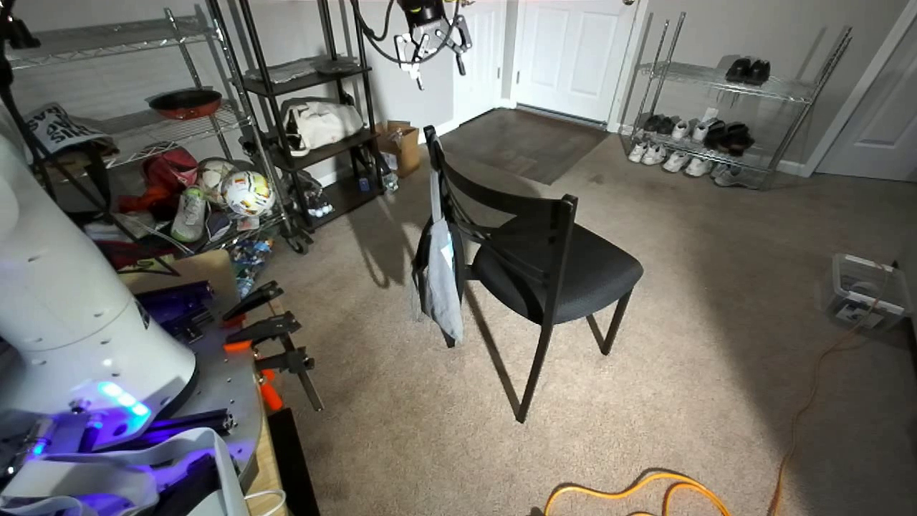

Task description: Move the grey bag to the right side of the chair

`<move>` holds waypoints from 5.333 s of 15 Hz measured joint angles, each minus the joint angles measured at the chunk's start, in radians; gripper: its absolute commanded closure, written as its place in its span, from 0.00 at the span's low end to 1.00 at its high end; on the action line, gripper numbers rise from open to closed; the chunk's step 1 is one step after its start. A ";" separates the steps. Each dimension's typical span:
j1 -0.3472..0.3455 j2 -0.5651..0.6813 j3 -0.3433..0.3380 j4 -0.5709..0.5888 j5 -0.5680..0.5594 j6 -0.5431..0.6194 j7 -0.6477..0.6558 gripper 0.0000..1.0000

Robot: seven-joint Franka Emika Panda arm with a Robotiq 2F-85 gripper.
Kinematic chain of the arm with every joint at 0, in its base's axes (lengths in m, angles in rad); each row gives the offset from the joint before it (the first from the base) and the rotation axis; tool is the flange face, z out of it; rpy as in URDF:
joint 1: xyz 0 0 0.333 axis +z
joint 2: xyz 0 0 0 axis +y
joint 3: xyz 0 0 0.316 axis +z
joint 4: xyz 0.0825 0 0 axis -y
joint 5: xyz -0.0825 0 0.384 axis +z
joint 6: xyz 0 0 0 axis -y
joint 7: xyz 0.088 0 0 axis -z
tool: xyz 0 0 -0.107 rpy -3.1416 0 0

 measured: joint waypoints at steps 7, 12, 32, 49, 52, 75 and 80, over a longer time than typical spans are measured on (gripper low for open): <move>-0.004 0.163 0.009 0.088 0.060 -0.035 -0.173 0.00; 0.001 0.223 0.015 0.122 0.065 -0.100 -0.262 0.00; 0.047 0.293 0.012 0.181 0.002 -0.056 -0.368 0.00; 0.049 0.392 0.022 0.282 0.036 -0.017 -0.369 0.68; 0.049 0.392 0.023 0.282 0.039 -0.010 -0.369 0.85; 0.002 0.220 0.030 0.018 0.095 0.306 -0.349 0.00; 0.003 0.212 0.033 0.034 0.164 0.125 -0.335 0.00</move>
